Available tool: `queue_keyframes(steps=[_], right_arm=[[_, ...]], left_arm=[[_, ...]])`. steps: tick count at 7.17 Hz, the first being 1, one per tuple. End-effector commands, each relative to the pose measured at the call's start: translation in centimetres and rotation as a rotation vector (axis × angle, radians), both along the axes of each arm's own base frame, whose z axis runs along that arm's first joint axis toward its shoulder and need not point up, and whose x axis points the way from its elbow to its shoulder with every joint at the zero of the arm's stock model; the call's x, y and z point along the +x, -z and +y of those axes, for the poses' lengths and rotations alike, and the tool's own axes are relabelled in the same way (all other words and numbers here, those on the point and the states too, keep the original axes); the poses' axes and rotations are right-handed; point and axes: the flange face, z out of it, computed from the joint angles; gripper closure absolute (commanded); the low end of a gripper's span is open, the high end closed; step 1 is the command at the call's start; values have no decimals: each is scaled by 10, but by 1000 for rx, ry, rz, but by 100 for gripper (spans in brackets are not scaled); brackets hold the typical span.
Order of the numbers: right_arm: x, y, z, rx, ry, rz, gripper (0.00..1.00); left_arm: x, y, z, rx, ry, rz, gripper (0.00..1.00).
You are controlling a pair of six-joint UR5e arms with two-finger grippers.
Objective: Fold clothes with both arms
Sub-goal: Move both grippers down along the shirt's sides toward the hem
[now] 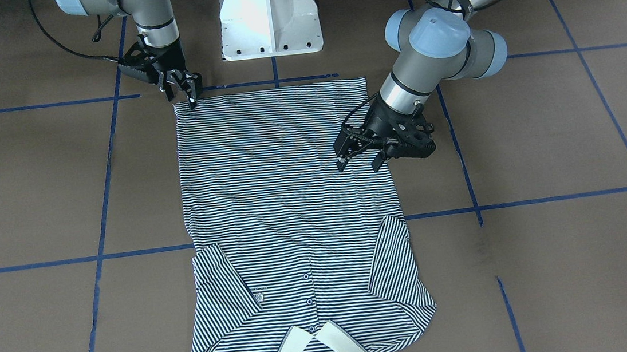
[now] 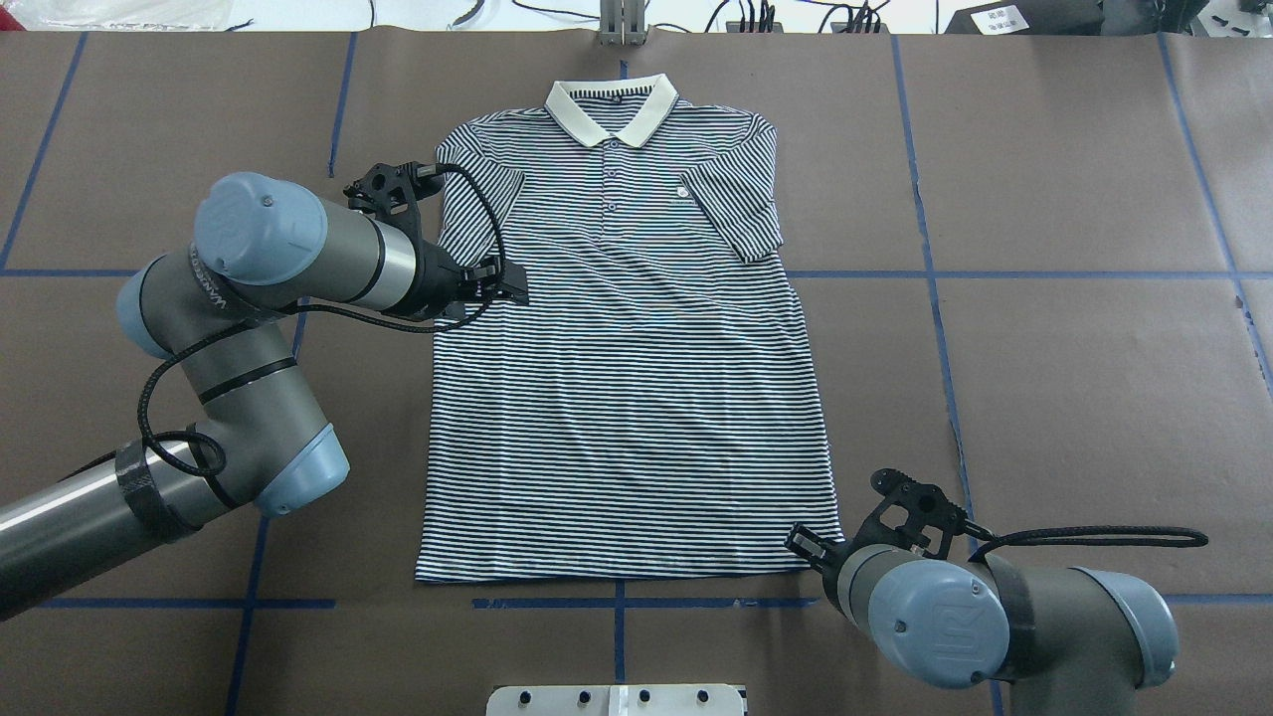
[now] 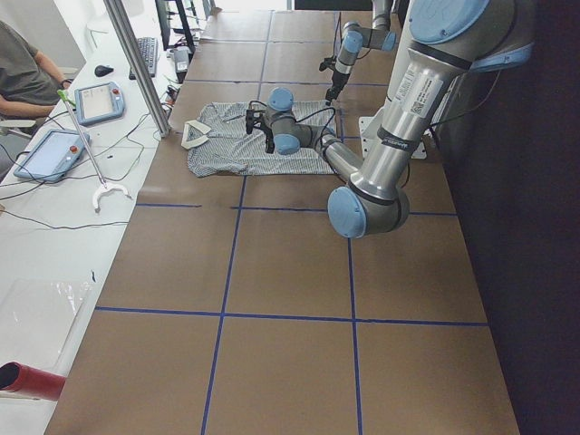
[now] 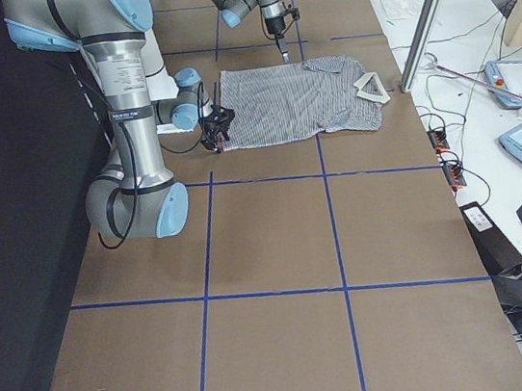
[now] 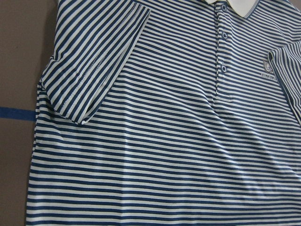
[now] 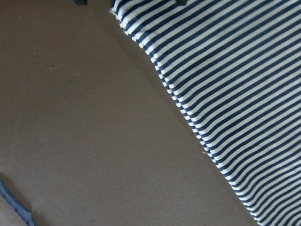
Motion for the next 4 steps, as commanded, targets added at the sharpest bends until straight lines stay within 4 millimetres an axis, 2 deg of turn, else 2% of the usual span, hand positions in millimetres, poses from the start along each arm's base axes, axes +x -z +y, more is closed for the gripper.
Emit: queue_keyframes(steps=[1, 2, 3, 4], right_arm=[[0, -2, -1, -1, -1, 4, 54], [3, 0, -2, -1, -4, 0, 90], [5, 1, -2, -1, -4, -2, 100], [5, -1, -2, -1, -4, 1, 100]], left_arm=[[-2, -8, 1, -4, -2, -8, 14], [-2, -8, 1, -4, -2, -8, 14], [-2, -8, 1, -4, -2, -8, 14], [-2, -11, 2, -7, -2, -12, 14]])
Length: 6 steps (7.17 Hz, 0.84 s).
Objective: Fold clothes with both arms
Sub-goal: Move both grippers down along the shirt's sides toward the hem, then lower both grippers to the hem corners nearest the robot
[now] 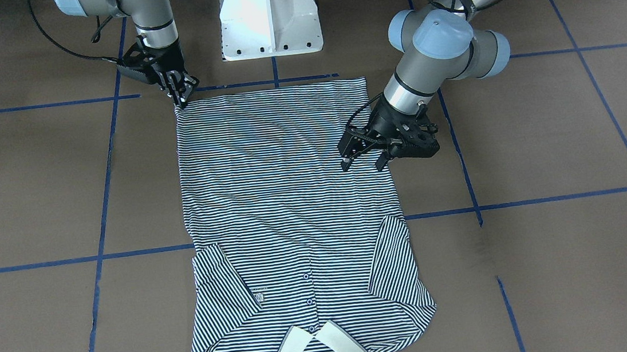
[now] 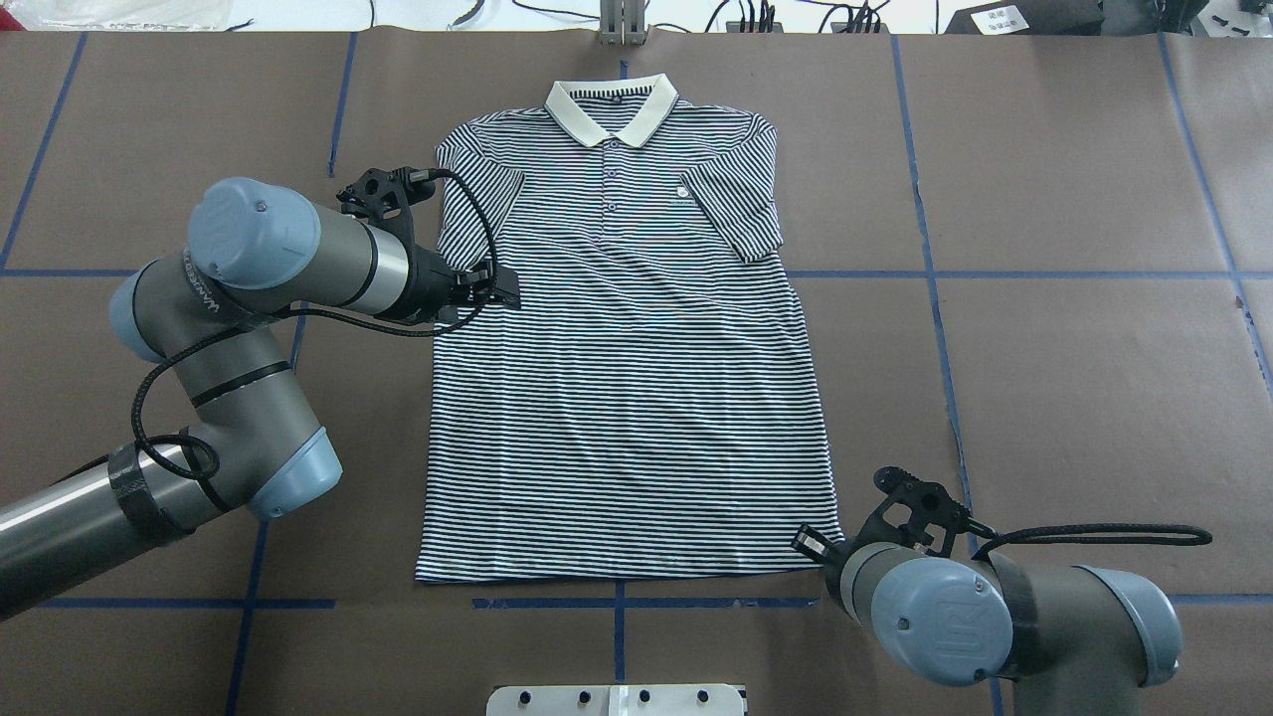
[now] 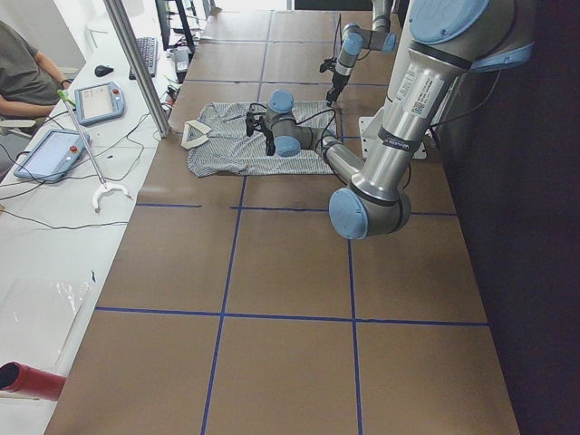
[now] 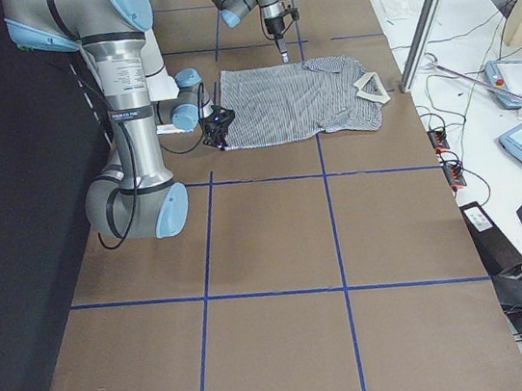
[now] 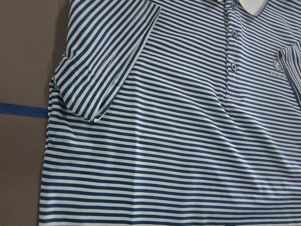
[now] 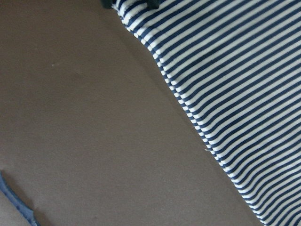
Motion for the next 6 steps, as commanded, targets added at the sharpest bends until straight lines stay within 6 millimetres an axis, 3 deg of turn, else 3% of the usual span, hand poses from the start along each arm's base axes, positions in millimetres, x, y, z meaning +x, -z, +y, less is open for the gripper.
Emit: queue_keyframes(steps=[1, 2, 3, 6], right_arm=[[0, 3, 0, 1, 0, -5, 100], [2, 8, 1, 2, 1, -17, 100], [13, 23, 1, 7, 0, -50, 100], [21, 36, 9, -8, 23, -79, 100]], left_arm=[[0, -2, 0, -4, 0, -3, 14], [0, 1, 2, -3, 0, 3, 14], [0, -2, 18, -6, -10, 9, 12], [10, -23, 130, -87, 39, 20, 15]])
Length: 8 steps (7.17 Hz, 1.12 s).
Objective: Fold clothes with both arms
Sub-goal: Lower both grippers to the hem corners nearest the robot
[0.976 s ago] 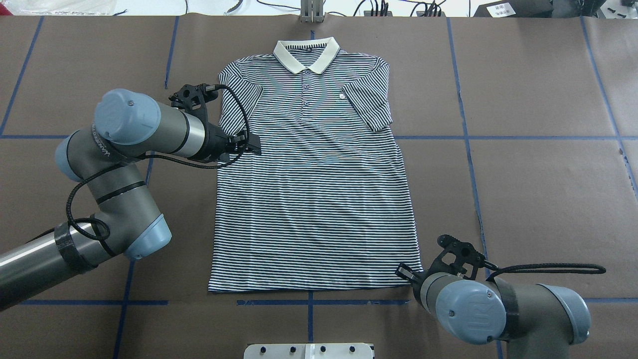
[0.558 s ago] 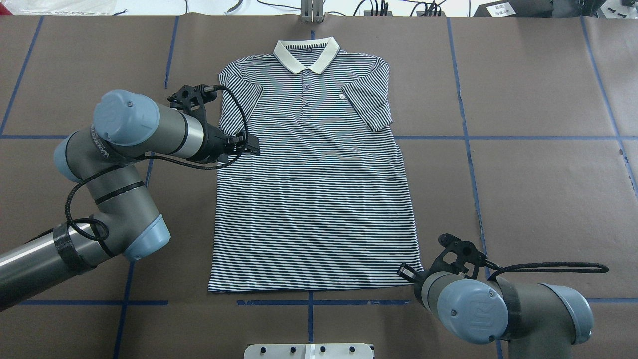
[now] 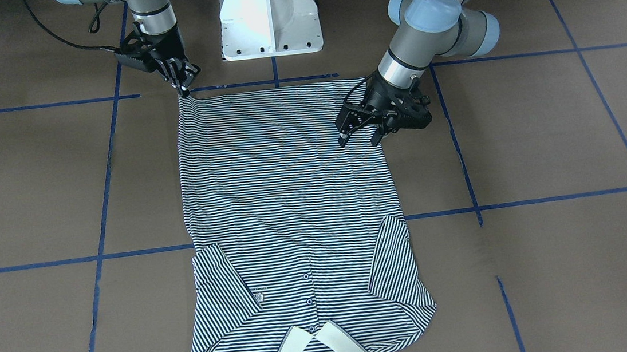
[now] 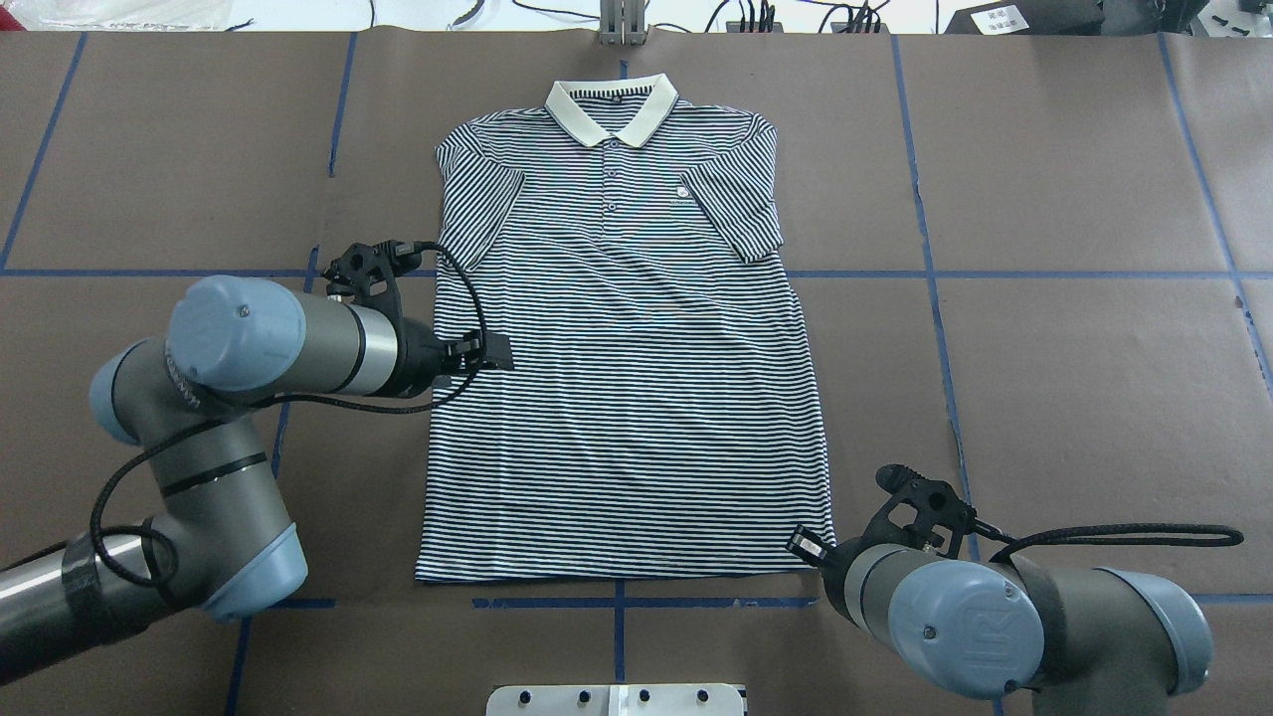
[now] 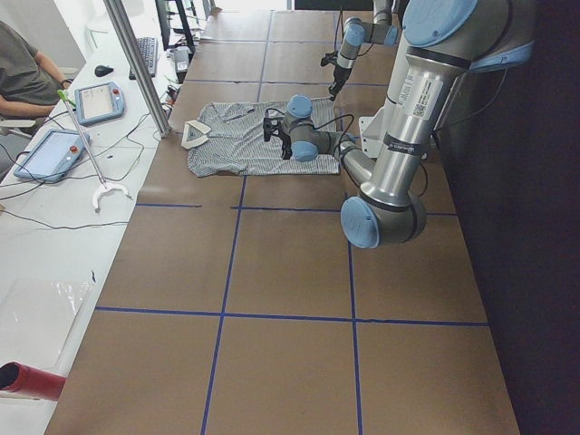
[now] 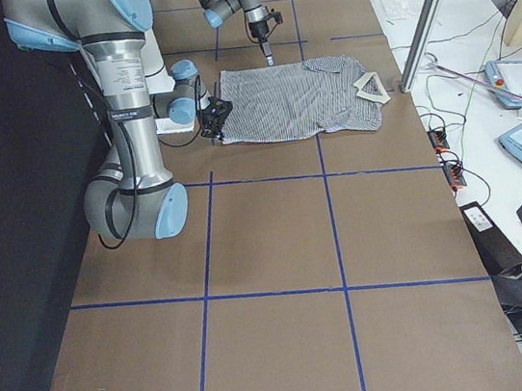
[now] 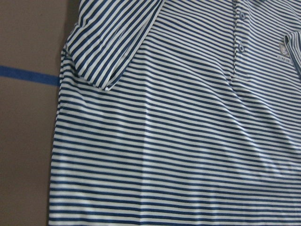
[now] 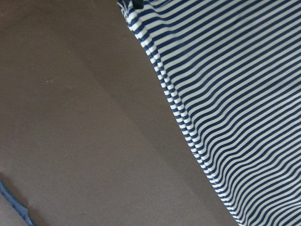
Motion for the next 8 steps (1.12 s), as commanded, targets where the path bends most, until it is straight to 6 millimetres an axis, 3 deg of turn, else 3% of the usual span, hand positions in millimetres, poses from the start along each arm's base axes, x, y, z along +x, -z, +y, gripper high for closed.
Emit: queue_keyframes(steps=[1, 2, 3, 4, 5, 8], right_arm=[[3, 4, 3, -10, 13, -9, 100], [3, 5, 3, -10, 15, -13, 100], [3, 5, 3, -11, 14, -12, 100], [3, 5, 3, -11, 14, -12, 100], [3, 5, 3, -10, 13, -12, 100], [3, 5, 4, -10, 15, -13, 100]], left_arm=[[12, -6, 73, -65, 29, -13, 17], [17, 6, 99, -86, 24, -68, 17], [17, 6, 122, -115, 4, -108, 18], [18, -7, 139, -124, 12, -148, 19], [20, -22, 151, -117, 22, -182, 21], [26, -31, 159, -130, 13, -241, 24]])
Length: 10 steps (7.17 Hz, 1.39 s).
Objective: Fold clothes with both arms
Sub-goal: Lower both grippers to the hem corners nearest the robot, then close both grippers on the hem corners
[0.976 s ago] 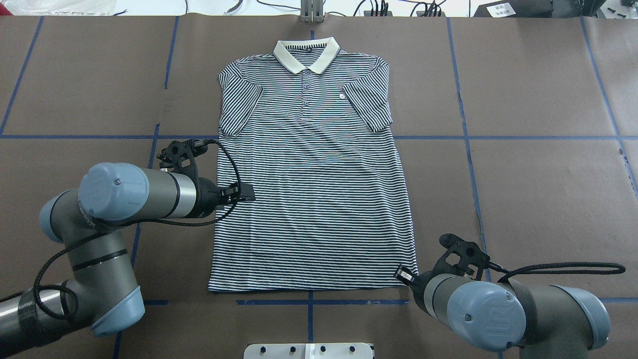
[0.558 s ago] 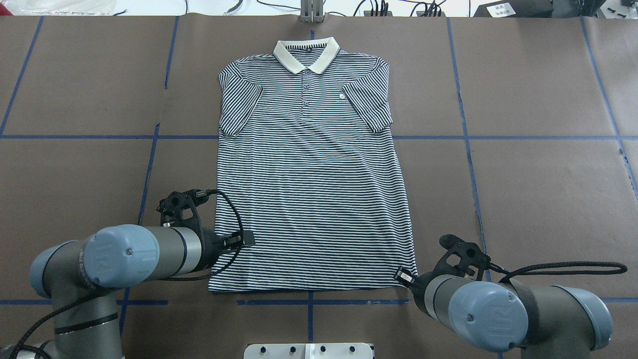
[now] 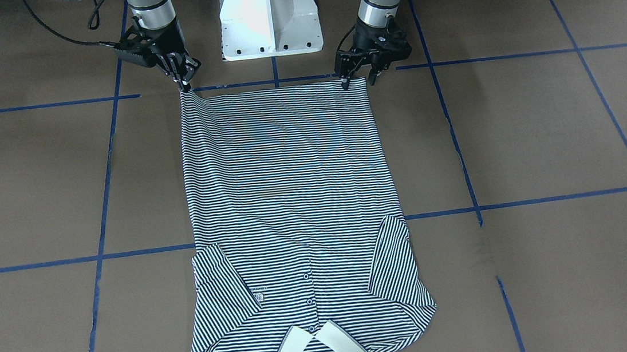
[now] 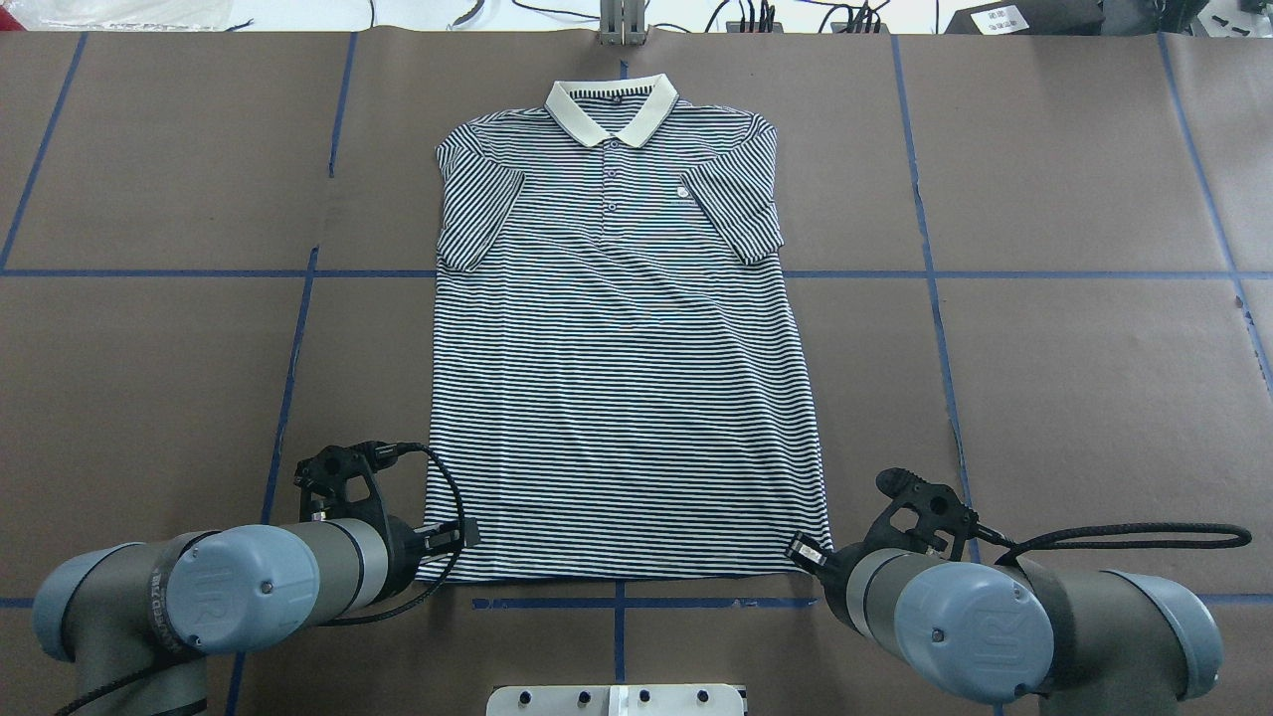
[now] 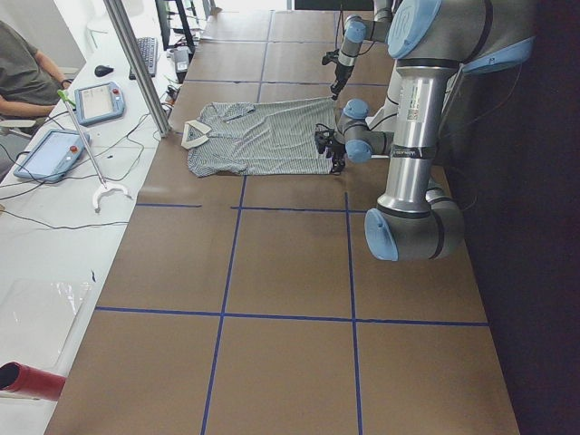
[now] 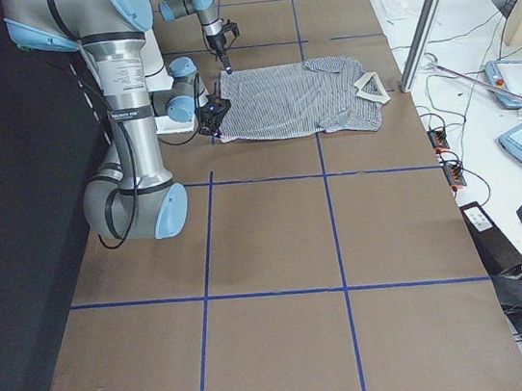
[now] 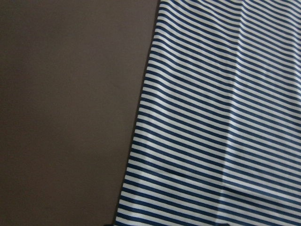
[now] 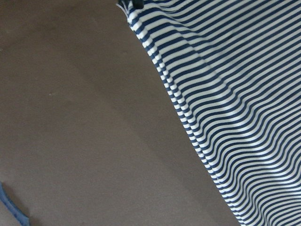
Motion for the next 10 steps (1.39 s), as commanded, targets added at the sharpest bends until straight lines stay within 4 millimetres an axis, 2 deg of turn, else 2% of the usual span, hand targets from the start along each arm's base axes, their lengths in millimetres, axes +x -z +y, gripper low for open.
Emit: queue_keyframes(steps=[1, 3, 4, 5, 6, 10], right_arm=[[-1, 0, 0, 0, 0, -1, 100], [-1, 2, 0, 1, 0, -5, 100], [-1, 1, 0, 0, 0, -2, 100], [-1, 2, 0, 1, 0, -4, 100], [-2, 3, 0, 1, 0, -7, 100], [-2, 4, 0, 1, 0, -7, 100]], left_arm=[[4, -7, 8, -8, -14, -32, 25], [6, -6, 12, -8, -22, -31, 30], [6, -5, 13, -8, -24, -29, 41], [6, -6, 13, -9, -24, -32, 62], [5, -7, 14, -11, -24, -44, 71], [5, -9, 14, -12, -24, -49, 63]])
